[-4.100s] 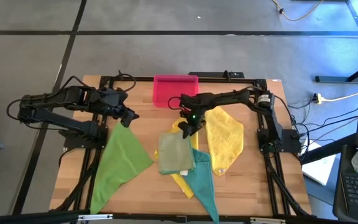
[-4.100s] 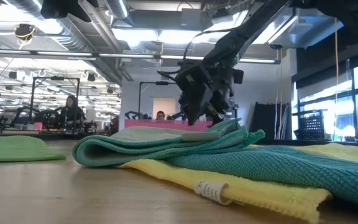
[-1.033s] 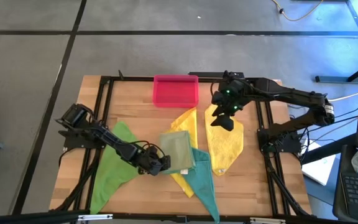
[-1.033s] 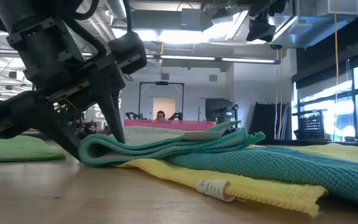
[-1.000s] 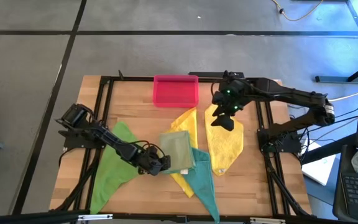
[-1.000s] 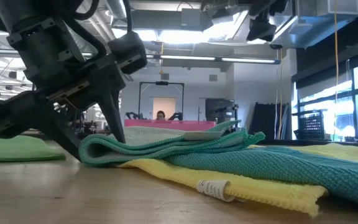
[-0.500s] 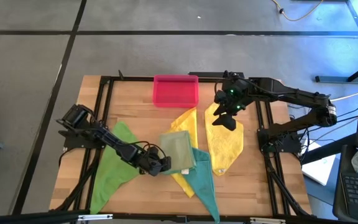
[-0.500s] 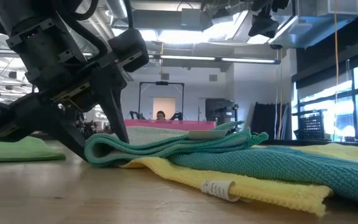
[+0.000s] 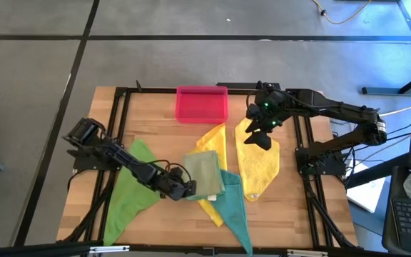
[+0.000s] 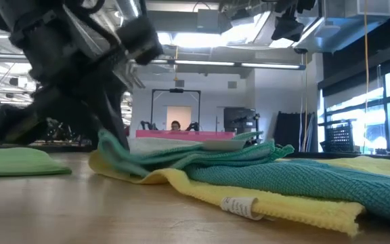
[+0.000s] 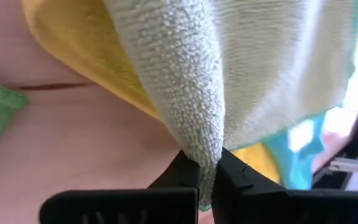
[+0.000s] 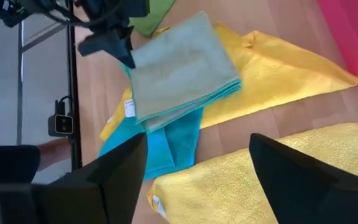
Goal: Fold microfiber towels
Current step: Put the folded light green microfiber cloth into the red bin
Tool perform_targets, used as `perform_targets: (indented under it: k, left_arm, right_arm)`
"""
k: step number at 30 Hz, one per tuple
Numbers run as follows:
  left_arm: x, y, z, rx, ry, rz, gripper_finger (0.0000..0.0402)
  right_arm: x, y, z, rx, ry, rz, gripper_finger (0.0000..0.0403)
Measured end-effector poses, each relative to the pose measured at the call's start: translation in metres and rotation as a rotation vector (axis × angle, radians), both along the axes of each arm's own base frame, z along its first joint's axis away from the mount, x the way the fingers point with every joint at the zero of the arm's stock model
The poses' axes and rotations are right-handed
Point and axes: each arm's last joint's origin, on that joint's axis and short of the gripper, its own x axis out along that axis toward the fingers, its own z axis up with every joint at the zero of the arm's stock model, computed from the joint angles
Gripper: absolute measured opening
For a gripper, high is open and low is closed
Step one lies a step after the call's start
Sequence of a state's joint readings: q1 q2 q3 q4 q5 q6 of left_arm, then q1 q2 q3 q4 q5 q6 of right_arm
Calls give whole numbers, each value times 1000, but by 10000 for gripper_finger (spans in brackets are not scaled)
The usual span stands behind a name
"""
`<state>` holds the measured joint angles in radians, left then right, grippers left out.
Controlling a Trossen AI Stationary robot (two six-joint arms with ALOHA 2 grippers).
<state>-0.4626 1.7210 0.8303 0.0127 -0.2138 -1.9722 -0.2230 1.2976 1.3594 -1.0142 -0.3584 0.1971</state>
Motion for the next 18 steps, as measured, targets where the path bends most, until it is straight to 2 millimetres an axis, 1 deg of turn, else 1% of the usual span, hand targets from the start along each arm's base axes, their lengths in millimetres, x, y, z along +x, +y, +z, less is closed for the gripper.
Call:
perform_targets:
  k: [5,10,12,14,18]
  left_arm:
    - [-4,3,16,-12,-13,-79,2]
    - [-13,10,34,-40,19,-199,1]
    - [-19,15,44,-37,24,-241,1]
    - [-22,22,56,-28,-6,-266,1]
    - [-32,40,81,5,-59,-268,1]
  right_arm:
    - [3,-1,2,-51,-46,39,284]
    - [7,-2,5,-82,-102,49,284]
    - [8,-3,6,-93,-115,42,284]
    - [11,-3,5,-95,-123,42,284]
    - [17,-5,1,-93,-114,43,284]
